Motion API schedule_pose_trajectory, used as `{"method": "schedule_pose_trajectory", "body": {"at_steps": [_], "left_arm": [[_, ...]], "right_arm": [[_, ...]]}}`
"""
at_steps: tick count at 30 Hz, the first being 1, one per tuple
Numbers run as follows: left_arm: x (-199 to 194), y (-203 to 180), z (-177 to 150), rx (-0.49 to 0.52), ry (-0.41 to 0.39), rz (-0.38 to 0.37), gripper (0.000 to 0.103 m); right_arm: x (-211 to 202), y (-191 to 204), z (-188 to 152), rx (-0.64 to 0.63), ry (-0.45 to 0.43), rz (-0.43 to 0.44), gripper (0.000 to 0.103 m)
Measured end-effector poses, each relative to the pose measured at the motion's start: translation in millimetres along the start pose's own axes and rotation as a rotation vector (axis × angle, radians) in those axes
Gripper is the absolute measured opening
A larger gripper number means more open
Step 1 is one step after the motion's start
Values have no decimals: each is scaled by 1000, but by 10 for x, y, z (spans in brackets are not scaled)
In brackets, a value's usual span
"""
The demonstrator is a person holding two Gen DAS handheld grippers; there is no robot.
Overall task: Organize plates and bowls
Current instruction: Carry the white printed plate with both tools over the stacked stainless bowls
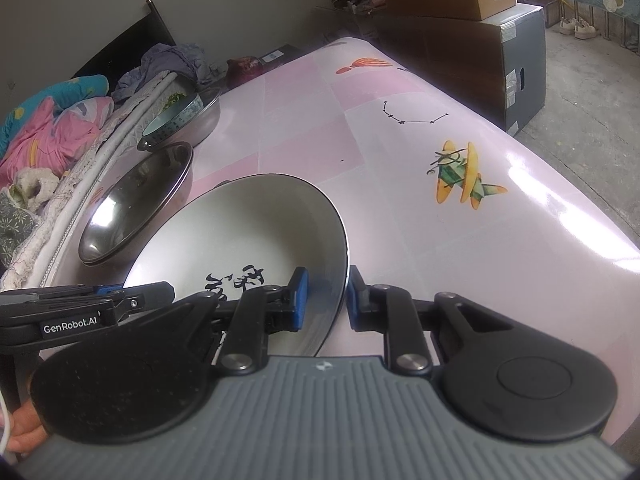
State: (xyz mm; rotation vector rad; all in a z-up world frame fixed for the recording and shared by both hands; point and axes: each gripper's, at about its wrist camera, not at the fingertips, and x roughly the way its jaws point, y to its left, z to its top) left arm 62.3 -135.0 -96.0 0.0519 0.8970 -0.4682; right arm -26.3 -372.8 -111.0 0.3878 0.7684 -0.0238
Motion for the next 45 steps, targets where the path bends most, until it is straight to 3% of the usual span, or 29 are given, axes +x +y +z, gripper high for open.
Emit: {"method": "schedule_pose_trajectory", "body": {"at_steps": [8,32,45], "left_arm": [[-27,-71,-28,6,-18,31,30],[-215,-140,51,10,-73,14,30],[-453,22,132,-35,-146,28,30]], "right_arm": [[-3,52,-19,-28,-24,-21,20],[-253,110,99,-41,-77,-35,20],[-334,395,332,-88,-121,-7,20]]}}
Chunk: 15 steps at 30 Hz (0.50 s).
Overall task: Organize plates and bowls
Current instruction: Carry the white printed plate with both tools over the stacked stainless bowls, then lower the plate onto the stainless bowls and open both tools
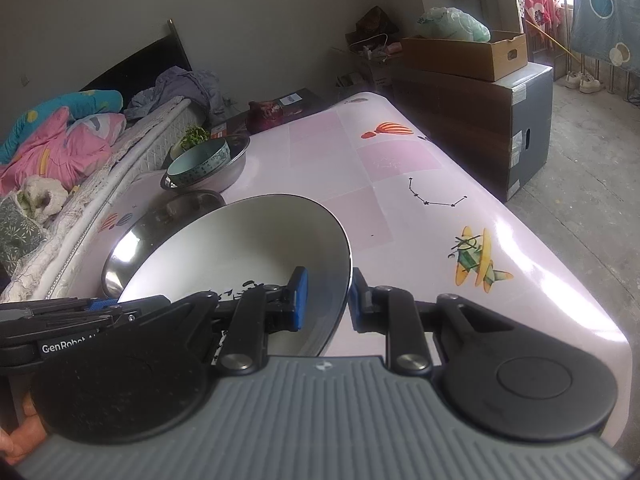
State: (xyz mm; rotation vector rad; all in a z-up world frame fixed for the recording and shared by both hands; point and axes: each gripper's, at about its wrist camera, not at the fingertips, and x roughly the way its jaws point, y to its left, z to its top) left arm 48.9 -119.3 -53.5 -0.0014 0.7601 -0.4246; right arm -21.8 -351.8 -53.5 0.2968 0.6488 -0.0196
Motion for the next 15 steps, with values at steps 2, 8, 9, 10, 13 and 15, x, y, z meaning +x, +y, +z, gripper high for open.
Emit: {"method": "schedule_pose_trajectory", "body": {"at_steps": [2,8,9,10,13,15], "left_arm": [[-43,79,38,-15,-16,13,30],[-129,444,175,-72,-52,78,30],[-130,516,194,-83,-55,91,30],[-126,583,214,-92,-55,103,30],[-84,810,277,-125,-48,139,29],[-41,929,299,-140,-38,158,29]], "right_arm": [[39,86,72,-9,-6,17,20],[331,483,321,-58,-2,85,20],[400,555,356,-64,4,98,20],[458,602,379,-68,9,109,20],[715,775,468,-70,46,146,20],[916,901,520,-72,74,164,20]]}}
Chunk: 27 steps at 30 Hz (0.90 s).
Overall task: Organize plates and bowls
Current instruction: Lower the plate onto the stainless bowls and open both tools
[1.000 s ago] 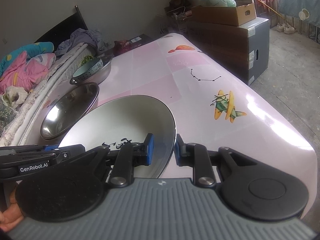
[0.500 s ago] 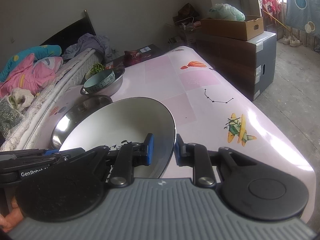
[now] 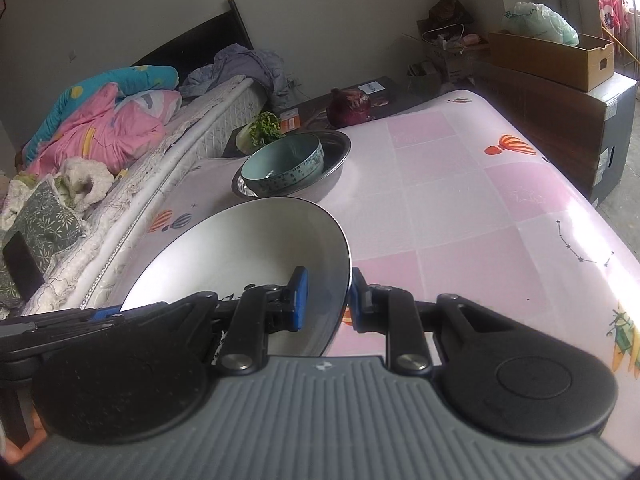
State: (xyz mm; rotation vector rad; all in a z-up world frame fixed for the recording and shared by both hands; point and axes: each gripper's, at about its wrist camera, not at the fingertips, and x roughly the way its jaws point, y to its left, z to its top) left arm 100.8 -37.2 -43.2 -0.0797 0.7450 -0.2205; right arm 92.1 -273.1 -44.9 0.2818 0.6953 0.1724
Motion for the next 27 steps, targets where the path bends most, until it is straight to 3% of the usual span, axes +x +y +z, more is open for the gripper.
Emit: {"method": "schedule_pose_trajectory", "body": {"at_steps": [7,13,21,27], "left_arm": [[272,308,73,-38,57,31,29],[324,380,92,-31,39,43,34],[353,371,111,-17,26,42,35],[359,319,102,-2,26,57,44]], "right_arm": [[515,140,84,3,80,16,20],[727,154,98,0,103,16,22],[736,131,140,-3,66,-1,26],[596,91,134,0,31,-17,33]]}}
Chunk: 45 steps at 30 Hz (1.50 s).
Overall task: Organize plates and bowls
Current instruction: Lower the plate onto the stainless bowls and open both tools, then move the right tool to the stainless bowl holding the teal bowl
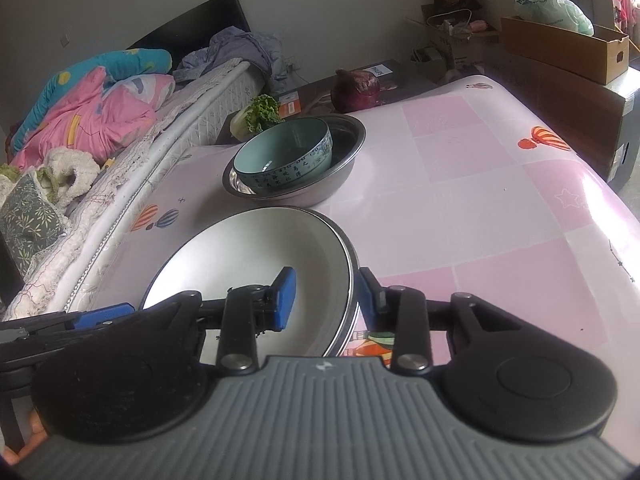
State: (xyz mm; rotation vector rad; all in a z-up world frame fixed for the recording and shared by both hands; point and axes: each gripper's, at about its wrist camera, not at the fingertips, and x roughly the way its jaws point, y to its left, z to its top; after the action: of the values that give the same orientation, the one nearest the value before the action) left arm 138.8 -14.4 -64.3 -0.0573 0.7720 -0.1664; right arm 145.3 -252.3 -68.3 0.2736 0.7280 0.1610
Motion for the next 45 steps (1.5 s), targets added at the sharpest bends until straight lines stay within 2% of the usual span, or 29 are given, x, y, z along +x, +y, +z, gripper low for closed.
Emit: {"method": "schedule_pose_trajectory", "body": {"at_steps": [5,12,19,31,37,42,45], "left_arm": [[-3,-62,8,21,13,22,49],[-59,-133,19,49,33,62,65],[-112,-208,-15,60,55,84,70],[-193,-298,-62,80,53,96,75],[-92,-277,-109,83,80,107,75],[-21,-249,-150,83,100,112,75],[4,-240,-179,85,104,110,75]], "right_arm": [[-144,-76,-35,21,-23,-6,39],[-299,-211,-155,72,-16,-11,49],[-400,-271,-264,96,-5,-5,52],[-484,-212,-307,85,15,25,54],[-309,-83,-310,48,53,29,54],[-142,0,-379,-8,86,-23,55],[-102,-17,-433,-1,82,-6,55]]}}
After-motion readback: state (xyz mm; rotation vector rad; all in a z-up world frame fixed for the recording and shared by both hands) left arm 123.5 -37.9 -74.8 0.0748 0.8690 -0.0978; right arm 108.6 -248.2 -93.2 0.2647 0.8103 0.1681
